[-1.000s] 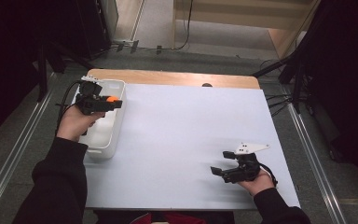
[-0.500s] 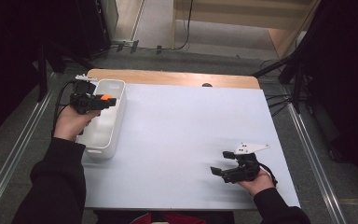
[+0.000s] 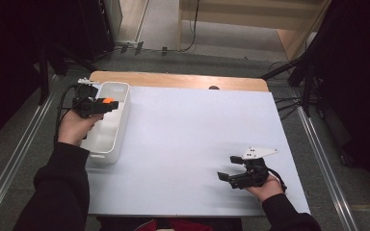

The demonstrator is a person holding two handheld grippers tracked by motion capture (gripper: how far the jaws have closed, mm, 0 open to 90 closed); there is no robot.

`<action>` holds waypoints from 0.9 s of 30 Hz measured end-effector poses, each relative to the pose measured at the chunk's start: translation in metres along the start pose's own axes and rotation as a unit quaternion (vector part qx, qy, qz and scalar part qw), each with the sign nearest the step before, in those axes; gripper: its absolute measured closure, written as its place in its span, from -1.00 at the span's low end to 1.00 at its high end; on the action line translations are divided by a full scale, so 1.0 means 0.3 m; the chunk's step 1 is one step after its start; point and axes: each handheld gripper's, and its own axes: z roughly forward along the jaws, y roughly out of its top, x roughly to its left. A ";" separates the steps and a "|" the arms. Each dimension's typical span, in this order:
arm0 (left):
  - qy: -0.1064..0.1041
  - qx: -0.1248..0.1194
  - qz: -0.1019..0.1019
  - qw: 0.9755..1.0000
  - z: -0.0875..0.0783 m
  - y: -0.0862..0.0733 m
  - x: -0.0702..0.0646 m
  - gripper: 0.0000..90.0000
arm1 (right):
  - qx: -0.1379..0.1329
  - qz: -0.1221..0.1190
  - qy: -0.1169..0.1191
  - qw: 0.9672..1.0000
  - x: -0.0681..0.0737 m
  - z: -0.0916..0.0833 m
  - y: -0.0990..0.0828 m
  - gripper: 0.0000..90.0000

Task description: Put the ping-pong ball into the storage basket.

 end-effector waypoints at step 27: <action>0.002 0.013 -0.012 1.000 0.046 -0.020 0.016 0.02 | 0.002 -0.001 0.001 1.000 0.000 0.001 0.000 -0.72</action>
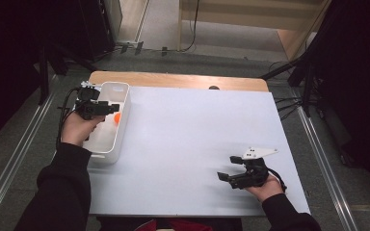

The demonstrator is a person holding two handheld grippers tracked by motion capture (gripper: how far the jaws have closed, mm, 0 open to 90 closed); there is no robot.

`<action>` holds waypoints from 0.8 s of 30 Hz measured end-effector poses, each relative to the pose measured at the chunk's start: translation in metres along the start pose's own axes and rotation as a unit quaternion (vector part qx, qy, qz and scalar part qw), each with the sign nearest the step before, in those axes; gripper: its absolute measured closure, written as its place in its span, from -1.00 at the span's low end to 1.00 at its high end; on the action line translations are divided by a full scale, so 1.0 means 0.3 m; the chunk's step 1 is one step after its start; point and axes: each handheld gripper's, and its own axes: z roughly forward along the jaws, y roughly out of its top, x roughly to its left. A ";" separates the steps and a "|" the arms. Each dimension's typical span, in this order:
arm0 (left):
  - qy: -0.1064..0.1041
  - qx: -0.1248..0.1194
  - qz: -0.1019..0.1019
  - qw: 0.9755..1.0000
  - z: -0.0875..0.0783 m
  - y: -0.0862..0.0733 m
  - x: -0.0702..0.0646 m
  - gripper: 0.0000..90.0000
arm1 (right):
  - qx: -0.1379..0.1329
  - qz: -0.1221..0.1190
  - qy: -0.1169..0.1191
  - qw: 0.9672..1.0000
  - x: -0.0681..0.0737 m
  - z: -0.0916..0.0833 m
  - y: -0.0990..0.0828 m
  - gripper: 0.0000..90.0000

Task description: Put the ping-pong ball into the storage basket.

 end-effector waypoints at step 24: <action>-0.056 -0.011 0.016 0.998 -0.075 0.044 -0.059 -0.45 | 0.002 -0.003 0.000 1.000 0.002 0.001 0.002 -0.72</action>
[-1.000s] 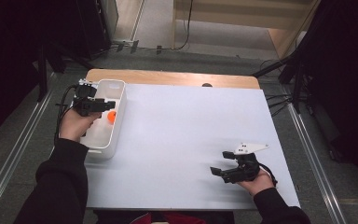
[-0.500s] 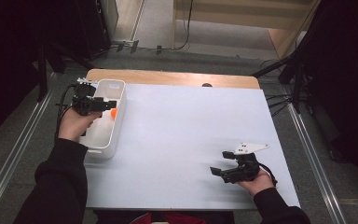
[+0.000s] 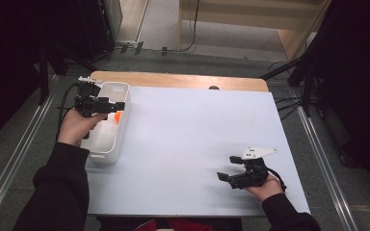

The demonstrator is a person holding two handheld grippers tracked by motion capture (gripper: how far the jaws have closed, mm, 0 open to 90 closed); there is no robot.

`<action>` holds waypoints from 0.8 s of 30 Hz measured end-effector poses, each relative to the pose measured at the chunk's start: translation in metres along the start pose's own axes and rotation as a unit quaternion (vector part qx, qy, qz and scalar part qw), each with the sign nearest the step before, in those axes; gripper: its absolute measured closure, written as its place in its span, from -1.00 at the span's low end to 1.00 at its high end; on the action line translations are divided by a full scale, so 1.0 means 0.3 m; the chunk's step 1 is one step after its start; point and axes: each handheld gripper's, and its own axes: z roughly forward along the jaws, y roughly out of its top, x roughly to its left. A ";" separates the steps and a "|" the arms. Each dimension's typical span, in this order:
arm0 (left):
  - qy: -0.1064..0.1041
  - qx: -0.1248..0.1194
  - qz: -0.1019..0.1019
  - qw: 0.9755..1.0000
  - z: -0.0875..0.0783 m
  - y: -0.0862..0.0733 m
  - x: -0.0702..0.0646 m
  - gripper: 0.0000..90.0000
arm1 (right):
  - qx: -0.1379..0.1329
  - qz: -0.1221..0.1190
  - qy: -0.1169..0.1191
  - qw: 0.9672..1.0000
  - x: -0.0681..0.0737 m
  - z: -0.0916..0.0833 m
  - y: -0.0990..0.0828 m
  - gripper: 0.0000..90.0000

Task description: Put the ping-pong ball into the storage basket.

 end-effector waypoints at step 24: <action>-0.051 0.005 0.043 0.998 0.012 0.031 -0.133 -0.45 | 0.003 0.004 -0.003 1.000 0.004 -0.010 -0.009 -0.72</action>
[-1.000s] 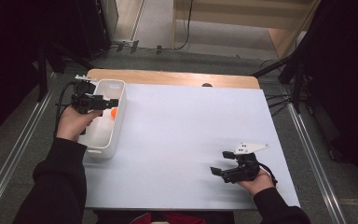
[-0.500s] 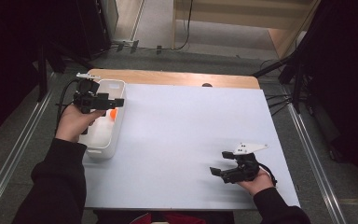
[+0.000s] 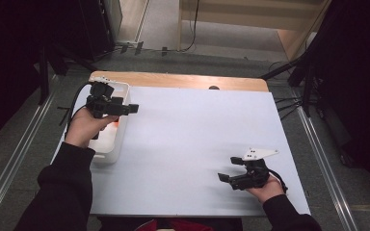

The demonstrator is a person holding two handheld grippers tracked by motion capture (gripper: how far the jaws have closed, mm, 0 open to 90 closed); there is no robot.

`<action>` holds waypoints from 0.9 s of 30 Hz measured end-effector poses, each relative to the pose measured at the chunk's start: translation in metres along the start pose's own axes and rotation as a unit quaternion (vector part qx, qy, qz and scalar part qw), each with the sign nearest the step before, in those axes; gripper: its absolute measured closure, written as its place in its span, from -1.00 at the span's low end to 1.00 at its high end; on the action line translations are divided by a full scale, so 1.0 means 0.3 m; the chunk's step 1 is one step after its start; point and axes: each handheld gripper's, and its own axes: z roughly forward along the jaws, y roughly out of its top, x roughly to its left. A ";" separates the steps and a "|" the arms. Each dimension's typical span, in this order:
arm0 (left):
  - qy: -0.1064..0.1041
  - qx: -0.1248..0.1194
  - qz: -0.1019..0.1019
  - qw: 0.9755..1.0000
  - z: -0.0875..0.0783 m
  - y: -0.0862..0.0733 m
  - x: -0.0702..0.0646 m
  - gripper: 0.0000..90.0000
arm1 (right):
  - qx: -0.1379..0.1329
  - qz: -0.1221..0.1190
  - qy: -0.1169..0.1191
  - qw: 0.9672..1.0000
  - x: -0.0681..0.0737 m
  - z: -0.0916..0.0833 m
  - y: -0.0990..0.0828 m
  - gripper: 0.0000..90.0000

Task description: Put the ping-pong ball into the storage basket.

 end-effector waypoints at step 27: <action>-0.034 0.000 0.030 0.999 0.084 -0.023 -0.074 -0.45 | -0.001 -0.003 0.001 1.000 -0.001 0.002 0.001 -0.72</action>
